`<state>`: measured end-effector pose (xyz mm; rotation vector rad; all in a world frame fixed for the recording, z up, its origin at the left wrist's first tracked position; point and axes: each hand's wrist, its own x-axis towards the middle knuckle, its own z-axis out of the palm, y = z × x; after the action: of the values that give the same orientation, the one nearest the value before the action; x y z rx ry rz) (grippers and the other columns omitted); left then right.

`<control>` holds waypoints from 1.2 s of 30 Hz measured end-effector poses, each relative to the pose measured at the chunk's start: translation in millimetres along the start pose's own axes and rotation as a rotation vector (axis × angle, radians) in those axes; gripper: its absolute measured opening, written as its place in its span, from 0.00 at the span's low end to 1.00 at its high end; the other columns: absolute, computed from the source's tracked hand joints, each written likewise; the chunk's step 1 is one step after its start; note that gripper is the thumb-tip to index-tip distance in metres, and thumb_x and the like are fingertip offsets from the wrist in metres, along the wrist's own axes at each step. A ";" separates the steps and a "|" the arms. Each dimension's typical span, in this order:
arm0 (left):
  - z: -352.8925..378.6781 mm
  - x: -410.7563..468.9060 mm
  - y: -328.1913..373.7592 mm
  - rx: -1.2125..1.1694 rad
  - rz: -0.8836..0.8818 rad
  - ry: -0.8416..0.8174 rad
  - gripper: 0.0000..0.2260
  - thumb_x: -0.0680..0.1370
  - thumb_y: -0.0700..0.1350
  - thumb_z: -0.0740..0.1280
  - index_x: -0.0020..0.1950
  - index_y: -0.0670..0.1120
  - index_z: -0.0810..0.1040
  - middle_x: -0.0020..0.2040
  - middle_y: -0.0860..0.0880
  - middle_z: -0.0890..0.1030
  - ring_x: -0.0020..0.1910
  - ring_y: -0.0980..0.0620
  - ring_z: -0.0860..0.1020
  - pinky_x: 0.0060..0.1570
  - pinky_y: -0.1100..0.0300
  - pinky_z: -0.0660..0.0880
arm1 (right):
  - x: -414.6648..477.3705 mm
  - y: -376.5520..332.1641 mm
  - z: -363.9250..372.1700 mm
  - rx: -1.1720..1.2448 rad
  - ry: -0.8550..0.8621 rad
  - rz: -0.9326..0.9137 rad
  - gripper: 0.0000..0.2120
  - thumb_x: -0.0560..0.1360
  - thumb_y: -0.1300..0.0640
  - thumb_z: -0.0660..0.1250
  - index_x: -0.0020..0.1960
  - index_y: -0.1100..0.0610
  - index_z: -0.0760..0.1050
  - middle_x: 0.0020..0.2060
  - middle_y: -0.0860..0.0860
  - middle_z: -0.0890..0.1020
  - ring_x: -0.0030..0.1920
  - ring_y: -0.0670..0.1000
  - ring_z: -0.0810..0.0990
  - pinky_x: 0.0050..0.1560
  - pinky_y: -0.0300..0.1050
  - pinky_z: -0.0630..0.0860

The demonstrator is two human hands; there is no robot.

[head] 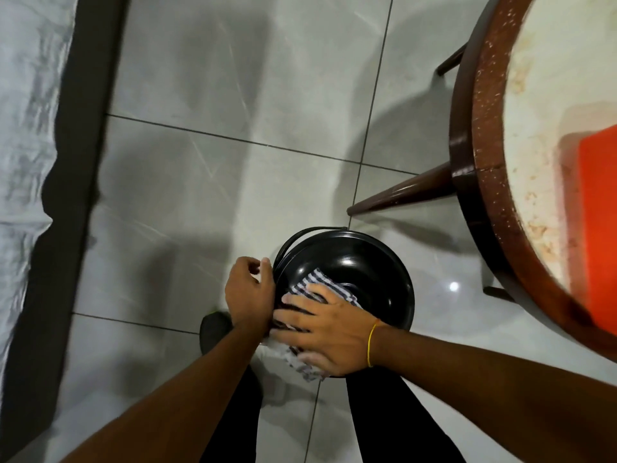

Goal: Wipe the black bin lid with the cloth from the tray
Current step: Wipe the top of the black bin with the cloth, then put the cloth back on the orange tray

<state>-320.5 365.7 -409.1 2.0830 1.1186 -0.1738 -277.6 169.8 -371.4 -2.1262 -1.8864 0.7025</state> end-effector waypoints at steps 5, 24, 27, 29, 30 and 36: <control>-27.4 -36.5 -2.3 0.204 0.513 -0.216 0.20 0.81 0.59 0.63 0.69 0.52 0.75 0.70 0.50 0.73 0.70 0.52 0.69 0.65 0.51 0.67 | 0.6 13.3 -36.2 0.015 -0.090 0.444 0.41 0.75 0.38 0.72 0.82 0.54 0.67 0.78 0.53 0.72 0.78 0.58 0.71 0.74 0.66 0.70; -122.6 -30.4 327.4 0.570 1.226 -0.429 0.11 0.71 0.44 0.76 0.50 0.56 0.84 0.32 0.53 0.83 0.30 0.46 0.82 0.28 0.59 0.70 | -135.9 11.2 -293.8 0.557 0.367 1.040 0.19 0.78 0.58 0.64 0.68 0.48 0.74 0.55 0.59 0.87 0.55 0.66 0.85 0.51 0.57 0.81; -140.8 -51.4 430.6 0.530 1.419 -0.332 0.13 0.71 0.42 0.71 0.53 0.53 0.88 0.36 0.53 0.86 0.33 0.45 0.84 0.31 0.57 0.77 | -175.0 10.2 -362.0 0.551 0.591 1.087 0.24 0.78 0.58 0.62 0.74 0.49 0.76 0.59 0.59 0.88 0.59 0.65 0.86 0.57 0.57 0.81; -144.6 -68.8 484.2 0.485 1.539 -0.333 0.14 0.73 0.45 0.65 0.54 0.50 0.88 0.40 0.52 0.88 0.36 0.46 0.85 0.36 0.58 0.80 | -201.6 11.7 -396.2 0.494 0.712 1.128 0.24 0.78 0.61 0.64 0.74 0.51 0.78 0.61 0.58 0.89 0.62 0.64 0.86 0.59 0.55 0.80; -142.0 -79.8 508.2 0.472 1.579 -0.347 0.15 0.74 0.47 0.65 0.54 0.49 0.88 0.42 0.51 0.89 0.37 0.45 0.86 0.38 0.57 0.81 | -217.6 10.3 -410.0 0.464 0.764 1.156 0.24 0.79 0.62 0.64 0.73 0.51 0.79 0.62 0.57 0.89 0.62 0.63 0.86 0.59 0.55 0.80; -74.0 -144.4 578.2 0.508 1.825 -0.448 0.18 0.73 0.40 0.67 0.61 0.46 0.87 0.54 0.47 0.90 0.49 0.43 0.87 0.48 0.52 0.83 | -302.6 -4.2 -405.9 0.245 1.027 1.346 0.28 0.72 0.69 0.66 0.71 0.59 0.84 0.64 0.58 0.89 0.63 0.63 0.88 0.64 0.56 0.82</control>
<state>16.7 126.3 26.4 2.4556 -1.3373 0.0108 -105.7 -63.3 44.0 -2.5276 0.2194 -0.1016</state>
